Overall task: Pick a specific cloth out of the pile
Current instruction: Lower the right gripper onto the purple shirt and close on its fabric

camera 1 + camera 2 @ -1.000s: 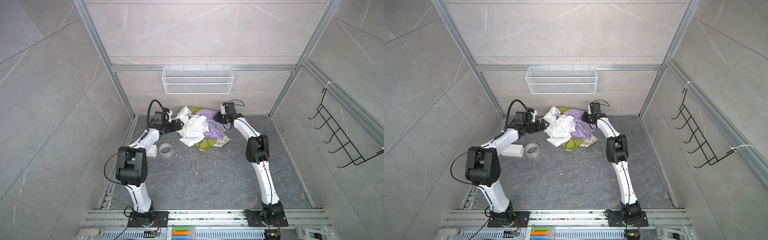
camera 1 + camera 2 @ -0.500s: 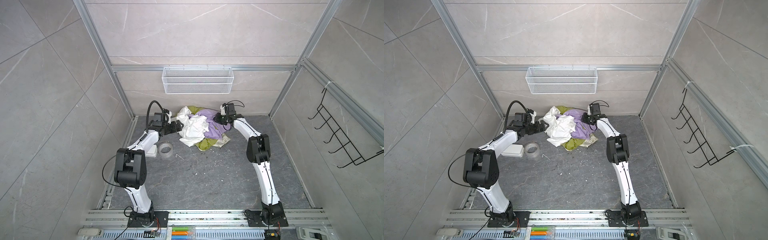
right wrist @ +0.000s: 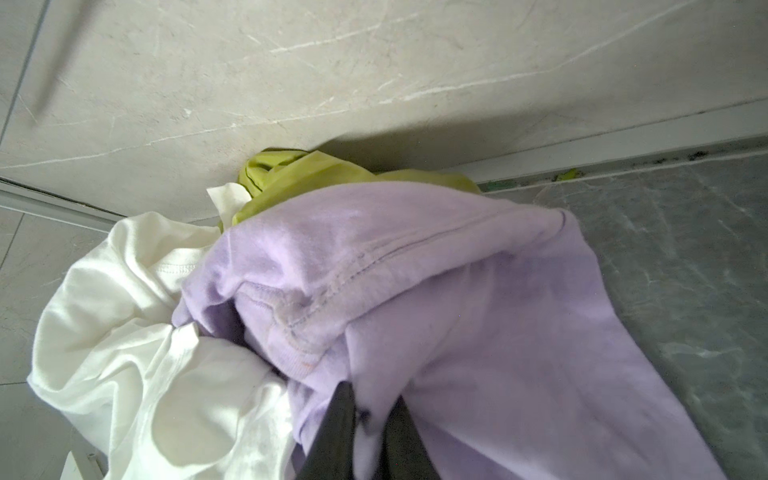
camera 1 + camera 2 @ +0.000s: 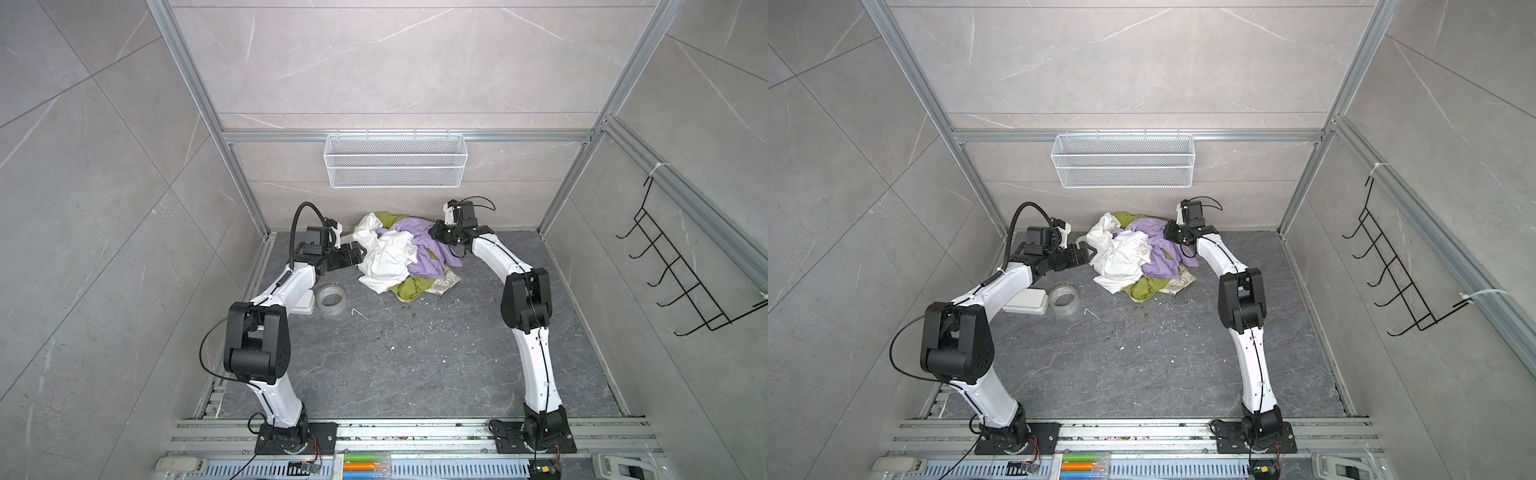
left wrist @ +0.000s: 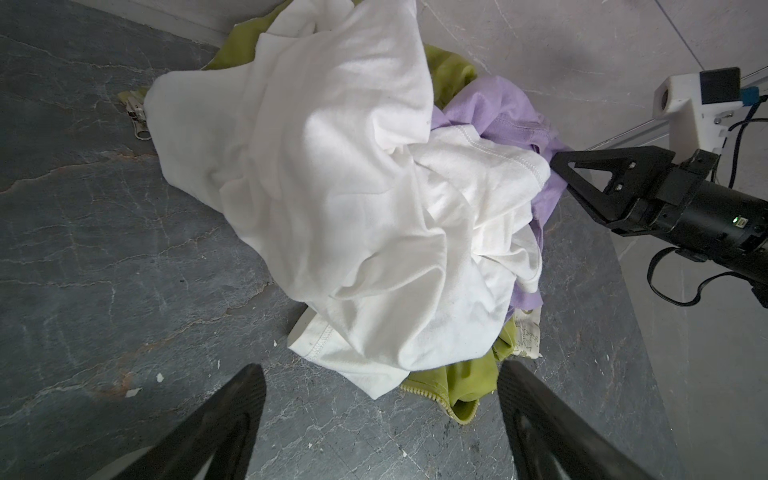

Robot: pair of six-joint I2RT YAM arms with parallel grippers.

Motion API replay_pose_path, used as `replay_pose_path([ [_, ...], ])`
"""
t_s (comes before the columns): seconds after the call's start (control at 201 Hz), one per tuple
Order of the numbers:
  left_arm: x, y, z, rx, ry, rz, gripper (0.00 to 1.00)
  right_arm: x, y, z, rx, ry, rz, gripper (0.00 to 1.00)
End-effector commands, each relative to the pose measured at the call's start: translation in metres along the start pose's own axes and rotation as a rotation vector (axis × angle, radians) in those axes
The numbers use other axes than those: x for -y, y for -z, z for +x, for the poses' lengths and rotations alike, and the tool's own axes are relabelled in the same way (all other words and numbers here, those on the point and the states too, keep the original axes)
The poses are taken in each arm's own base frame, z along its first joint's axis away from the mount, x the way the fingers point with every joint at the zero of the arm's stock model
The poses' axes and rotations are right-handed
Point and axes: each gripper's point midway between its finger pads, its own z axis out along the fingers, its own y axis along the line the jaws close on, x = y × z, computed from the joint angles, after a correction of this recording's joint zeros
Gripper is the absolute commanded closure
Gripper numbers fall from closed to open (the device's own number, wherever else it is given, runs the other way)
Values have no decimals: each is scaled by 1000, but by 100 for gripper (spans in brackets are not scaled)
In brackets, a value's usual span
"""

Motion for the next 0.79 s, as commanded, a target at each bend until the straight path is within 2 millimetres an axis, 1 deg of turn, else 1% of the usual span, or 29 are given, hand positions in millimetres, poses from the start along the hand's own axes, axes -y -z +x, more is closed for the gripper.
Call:
replay_pose_path([
  [0.0, 14, 17, -14, 54, -21, 23, 10, -20, 21, -20, 64, 38, -22, 83],
  [0.189, 17, 18, -14, 59, -27, 28, 10, -29, 27, -23, 78, 46, -37, 83],
  [0.378, 17, 22, -14, 60, -36, 20, 10, -37, 38, -28, 106, 59, -50, 83],
  [0.562, 19, 24, -14, 62, -40, 21, 10, -44, 46, -29, 135, 75, -75, 84],
  [0.786, 19, 25, -14, 60, -41, 16, 10, -59, 56, -30, 168, 113, -119, 84],
])
